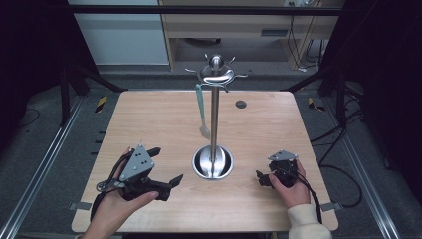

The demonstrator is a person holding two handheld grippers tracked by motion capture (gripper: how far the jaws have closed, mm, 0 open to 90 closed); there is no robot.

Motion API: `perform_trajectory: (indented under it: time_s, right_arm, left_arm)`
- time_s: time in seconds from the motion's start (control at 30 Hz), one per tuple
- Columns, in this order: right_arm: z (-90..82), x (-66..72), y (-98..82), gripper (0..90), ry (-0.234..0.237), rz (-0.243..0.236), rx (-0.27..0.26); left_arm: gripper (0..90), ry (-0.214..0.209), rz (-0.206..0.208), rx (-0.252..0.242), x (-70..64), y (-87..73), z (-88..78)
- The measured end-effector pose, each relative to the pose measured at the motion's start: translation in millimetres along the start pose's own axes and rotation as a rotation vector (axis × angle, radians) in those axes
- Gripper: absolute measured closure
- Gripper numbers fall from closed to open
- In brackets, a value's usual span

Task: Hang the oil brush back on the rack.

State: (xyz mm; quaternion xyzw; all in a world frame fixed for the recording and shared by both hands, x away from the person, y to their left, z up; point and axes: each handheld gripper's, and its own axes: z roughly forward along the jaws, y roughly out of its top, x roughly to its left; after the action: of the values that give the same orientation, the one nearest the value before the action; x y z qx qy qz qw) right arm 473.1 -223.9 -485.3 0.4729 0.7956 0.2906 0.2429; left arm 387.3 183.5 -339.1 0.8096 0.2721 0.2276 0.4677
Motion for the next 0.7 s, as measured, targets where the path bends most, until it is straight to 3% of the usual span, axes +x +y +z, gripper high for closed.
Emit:
perform_trajectory:
  time_s: [0.37, 0.57, 0.6, 0.7]
  right_arm:
    - [0.4, -0.1, -0.3, 7.9, 0.0, -0.002, -0.001]
    - [0.5, 0.3, -0.4, 7.9, 0.001, -0.002, 0.0]
    - [0.4, 0.5, -0.4, 7.9, 0.001, 0.0, 0.001]
    - [0.6, 0.7, -0.4, 7.9, 0.0, -0.002, 0.004]
  left_arm:
    - [3.6, 0.013, -0.038, 0.041, 6.4, -29.3, 5.5]
    - [4.2, 0.048, -0.029, 0.079, 11.7, -46.4, 9.0]
    - [4.2, 0.059, -0.012, 0.095, 12.1, -49.4, 9.6]
    - [4.2, 0.053, -0.034, 0.108, 12.9, -58.9, 12.3]
